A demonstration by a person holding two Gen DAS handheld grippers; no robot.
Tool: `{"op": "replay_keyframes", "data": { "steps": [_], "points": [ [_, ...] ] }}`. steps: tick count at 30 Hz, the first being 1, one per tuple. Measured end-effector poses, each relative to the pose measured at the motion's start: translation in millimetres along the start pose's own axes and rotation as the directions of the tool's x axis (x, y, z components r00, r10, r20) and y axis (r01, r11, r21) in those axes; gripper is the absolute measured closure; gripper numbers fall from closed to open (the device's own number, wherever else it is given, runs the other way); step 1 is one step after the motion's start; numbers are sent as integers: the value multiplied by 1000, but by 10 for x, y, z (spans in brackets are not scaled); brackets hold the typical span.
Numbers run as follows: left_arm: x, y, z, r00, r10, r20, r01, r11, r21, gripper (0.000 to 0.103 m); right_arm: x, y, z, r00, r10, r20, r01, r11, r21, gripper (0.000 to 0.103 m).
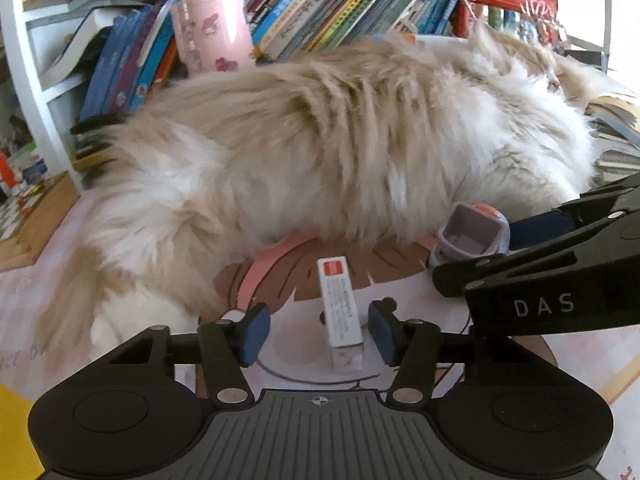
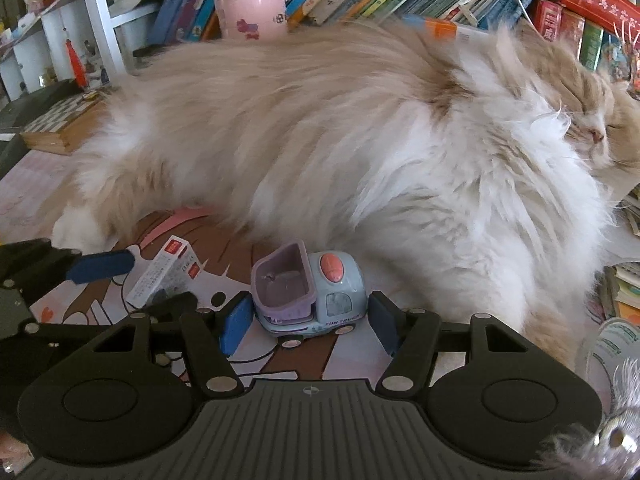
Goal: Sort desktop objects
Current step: 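Grasp the small white-and-red box with the left tool while the right tool grasps the toy truck, then lift and carry the white-and-red box and toy truck toward the yellow box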
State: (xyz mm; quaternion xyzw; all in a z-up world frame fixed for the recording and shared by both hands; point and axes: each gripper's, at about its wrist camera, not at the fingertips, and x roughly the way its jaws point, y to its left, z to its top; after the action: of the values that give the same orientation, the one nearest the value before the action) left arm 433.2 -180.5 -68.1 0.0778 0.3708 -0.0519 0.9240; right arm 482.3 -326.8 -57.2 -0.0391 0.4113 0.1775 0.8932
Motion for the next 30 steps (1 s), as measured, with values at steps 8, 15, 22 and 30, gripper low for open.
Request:
{"op": "replay_keyframes", "data": {
  "steps": [8, 15, 22, 30],
  "points": [
    [0, 23, -4, 996, -92, -6, 92, 995, -25, 89, -66, -15, -7, 1000, -1, 11, 1, 1000, 17, 43],
    [-191, 169, -54, 998, -69, 13, 70, 995, -70, 90, -188, -34, -57, 1000, -3, 23, 2, 1000, 25, 43],
    [-480, 266, -134, 996, -80, 35, 84, 988, -130, 90, -346, -1, -138, 999, 8, 39, -10, 999, 36, 43],
    [-914, 340, -338, 993, -96, 63, 106, 978, -181, 90, -588, 142, -296, 998, 26, 55, -27, 999, 17, 44]
  ]
}}
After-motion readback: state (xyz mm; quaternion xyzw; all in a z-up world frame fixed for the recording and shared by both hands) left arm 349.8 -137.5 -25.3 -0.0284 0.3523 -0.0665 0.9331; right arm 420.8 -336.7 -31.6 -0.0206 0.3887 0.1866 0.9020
